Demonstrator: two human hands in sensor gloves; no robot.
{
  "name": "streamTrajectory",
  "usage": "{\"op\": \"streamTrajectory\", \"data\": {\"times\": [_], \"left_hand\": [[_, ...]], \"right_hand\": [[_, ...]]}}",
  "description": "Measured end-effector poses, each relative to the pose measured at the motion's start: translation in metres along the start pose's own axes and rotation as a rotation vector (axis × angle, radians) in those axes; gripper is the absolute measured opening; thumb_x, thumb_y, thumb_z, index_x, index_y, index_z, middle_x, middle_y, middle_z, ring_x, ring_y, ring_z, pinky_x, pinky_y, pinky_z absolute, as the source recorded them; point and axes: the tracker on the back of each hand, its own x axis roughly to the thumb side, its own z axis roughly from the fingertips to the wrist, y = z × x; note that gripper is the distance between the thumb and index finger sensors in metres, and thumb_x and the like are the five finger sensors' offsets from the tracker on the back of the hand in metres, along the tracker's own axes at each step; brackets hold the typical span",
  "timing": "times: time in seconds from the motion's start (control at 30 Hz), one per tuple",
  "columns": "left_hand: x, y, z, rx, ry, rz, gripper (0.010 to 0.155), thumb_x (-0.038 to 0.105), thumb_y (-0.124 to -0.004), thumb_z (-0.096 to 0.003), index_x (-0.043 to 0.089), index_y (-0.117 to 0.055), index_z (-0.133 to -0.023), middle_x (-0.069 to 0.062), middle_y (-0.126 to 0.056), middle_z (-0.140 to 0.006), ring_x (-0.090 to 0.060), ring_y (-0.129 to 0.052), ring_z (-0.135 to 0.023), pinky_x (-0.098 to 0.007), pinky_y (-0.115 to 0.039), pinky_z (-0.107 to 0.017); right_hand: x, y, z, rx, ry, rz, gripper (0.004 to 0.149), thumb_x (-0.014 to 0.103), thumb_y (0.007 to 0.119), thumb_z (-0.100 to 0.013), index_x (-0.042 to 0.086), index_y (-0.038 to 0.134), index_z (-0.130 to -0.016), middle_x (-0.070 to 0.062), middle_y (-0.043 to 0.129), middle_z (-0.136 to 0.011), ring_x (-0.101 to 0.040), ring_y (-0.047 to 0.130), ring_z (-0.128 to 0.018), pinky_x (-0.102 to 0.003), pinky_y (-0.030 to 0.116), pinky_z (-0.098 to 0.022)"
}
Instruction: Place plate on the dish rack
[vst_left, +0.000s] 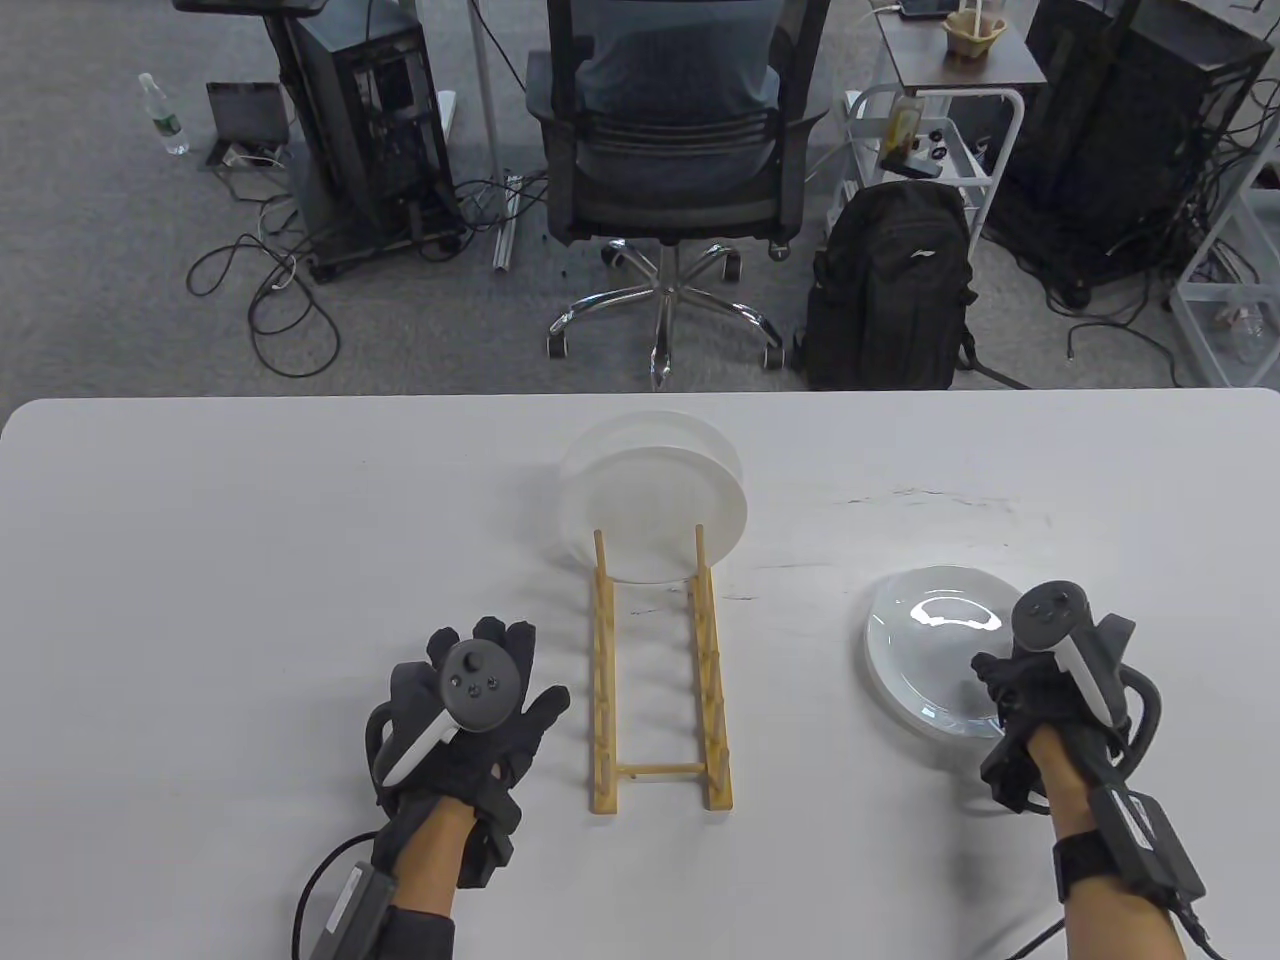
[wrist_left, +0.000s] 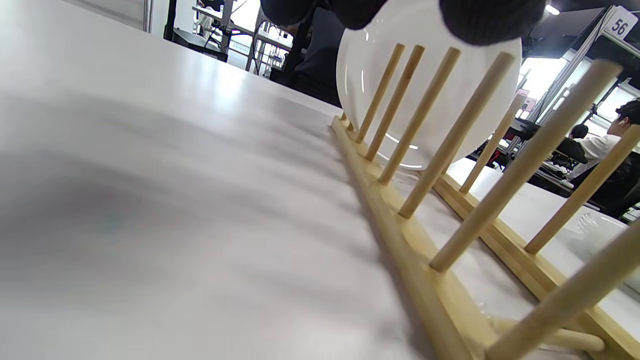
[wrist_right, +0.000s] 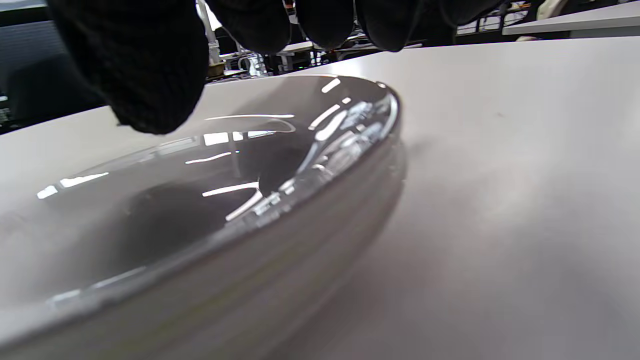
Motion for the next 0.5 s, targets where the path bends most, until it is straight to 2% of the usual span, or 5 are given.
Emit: {"op": "streamTrajectory", "data": {"times": [0.1,0.23,0.33,0.43,0.5], "left_hand": [[-0.001,-0.001,-0.001,-0.008,0.005,0.003,0.080,0.058,-0.061,-0.0529,0.022,-0.031,-0.117,-0.012,-0.024,-0.123,-0.061,-0.012,-0.106,-0.079,-0.016,-0.066],[-0.001,-0.002,-0.001,-0.018,0.006,-0.002,0.080,0.058,-0.061,-0.0530,0.022,-0.031,-0.117,-0.012,-0.023,-0.123,-0.061,-0.011,-0.106,-0.079,-0.016,-0.066],[-0.001,-0.002,-0.002,-0.029,-0.001,0.002,0.080,0.058,-0.061,-0.0529,0.022,-0.030,-0.117,-0.011,-0.023,-0.123,-0.060,-0.010,-0.106,-0.079,-0.016,-0.066],[-0.001,-0.003,-0.001,-0.036,-0.003,0.003,0.080,0.058,-0.061,-0.0529,0.022,-0.030,-0.117,-0.011,-0.021,-0.123,-0.059,-0.006,-0.105,-0.079,-0.014,-0.066],[-0.001,-0.003,-0.002,-0.037,-0.004,0.003,0.080,0.058,-0.061,-0.0529,0.022,-0.030,-0.117,-0.012,-0.021,-0.123,-0.059,-0.006,-0.105,-0.078,-0.015,-0.066]], "right_hand": [[-0.016,0.000,-0.007,0.043,0.086,0.012,0.102,0.052,0.085,-0.039,0.016,0.022,-0.111,-0.016,0.008,-0.117,-0.052,0.027,-0.109,-0.070,0.034,-0.077],[-0.034,0.001,-0.015,0.100,0.158,-0.078,0.101,0.052,0.085,-0.039,0.013,0.025,-0.111,-0.021,0.015,-0.116,-0.053,0.048,-0.101,-0.066,0.049,-0.073],[-0.040,0.000,-0.017,0.090,0.188,-0.125,0.100,0.048,0.086,-0.039,0.009,0.027,-0.110,-0.021,0.046,-0.108,-0.039,0.072,-0.082,-0.058,0.066,-0.063],[-0.046,0.007,-0.023,0.147,0.170,-0.306,0.084,0.037,0.084,-0.041,-0.001,0.045,-0.105,-0.011,0.078,-0.080,-0.020,0.097,-0.045,-0.043,0.086,-0.039],[-0.048,0.005,-0.022,0.111,0.202,-0.369,0.075,0.031,0.084,-0.042,-0.002,0.053,-0.102,-0.014,0.079,-0.076,-0.024,0.099,-0.042,-0.045,0.087,-0.036]]}}
